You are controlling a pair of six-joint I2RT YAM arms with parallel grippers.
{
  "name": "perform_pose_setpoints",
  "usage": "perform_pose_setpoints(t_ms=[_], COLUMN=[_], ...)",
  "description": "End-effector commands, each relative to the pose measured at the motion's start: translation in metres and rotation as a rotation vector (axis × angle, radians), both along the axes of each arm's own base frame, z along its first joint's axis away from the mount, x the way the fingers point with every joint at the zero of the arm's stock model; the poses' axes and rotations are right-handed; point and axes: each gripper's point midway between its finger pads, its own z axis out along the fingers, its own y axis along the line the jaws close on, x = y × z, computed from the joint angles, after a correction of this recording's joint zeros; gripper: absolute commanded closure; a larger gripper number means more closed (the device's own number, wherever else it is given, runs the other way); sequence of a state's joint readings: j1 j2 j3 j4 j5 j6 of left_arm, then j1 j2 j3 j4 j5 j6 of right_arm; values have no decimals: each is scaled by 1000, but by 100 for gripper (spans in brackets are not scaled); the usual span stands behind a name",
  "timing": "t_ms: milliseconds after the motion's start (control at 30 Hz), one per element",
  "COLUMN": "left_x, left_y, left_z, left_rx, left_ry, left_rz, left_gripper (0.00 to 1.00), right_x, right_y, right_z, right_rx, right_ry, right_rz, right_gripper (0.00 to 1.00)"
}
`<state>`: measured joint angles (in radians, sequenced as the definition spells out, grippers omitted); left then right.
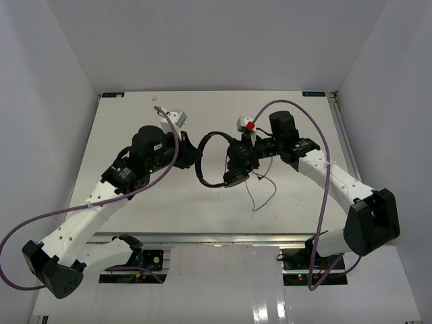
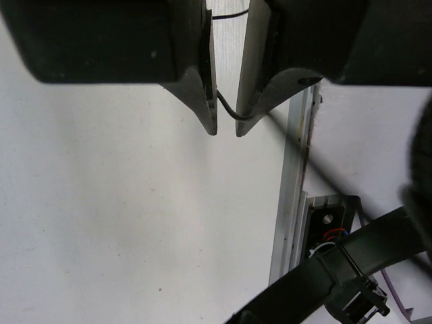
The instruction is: Wrap the headphones
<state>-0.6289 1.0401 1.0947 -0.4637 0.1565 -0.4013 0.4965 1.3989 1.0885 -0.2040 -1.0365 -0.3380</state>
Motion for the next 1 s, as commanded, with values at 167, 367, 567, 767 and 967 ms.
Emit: perform_pose_setpoints(t_ms=[167, 367, 567, 767, 967], left_x=[0, 4, 18, 32, 45], left_y=[-2, 8, 37, 65, 86], left_z=[79, 124, 148, 159, 165], left_rx=[-118, -155, -205, -251, -286], left_ry=[-89, -147, -161, -167, -184], left_rz=[15, 79, 283, 484, 643], left_gripper=[100, 100, 100, 100, 100], right_x=[-7, -17, -38, -54, -61], right_y=[9, 7, 5, -2, -7], right_z=[-8, -28, -38, -43, -38], right_rx=[109, 117, 121, 112, 92], right_ry=[-11, -26, -6, -6, -36], right_rz=[96, 129, 151, 143, 128], right_gripper=[68, 71, 81, 86, 92])
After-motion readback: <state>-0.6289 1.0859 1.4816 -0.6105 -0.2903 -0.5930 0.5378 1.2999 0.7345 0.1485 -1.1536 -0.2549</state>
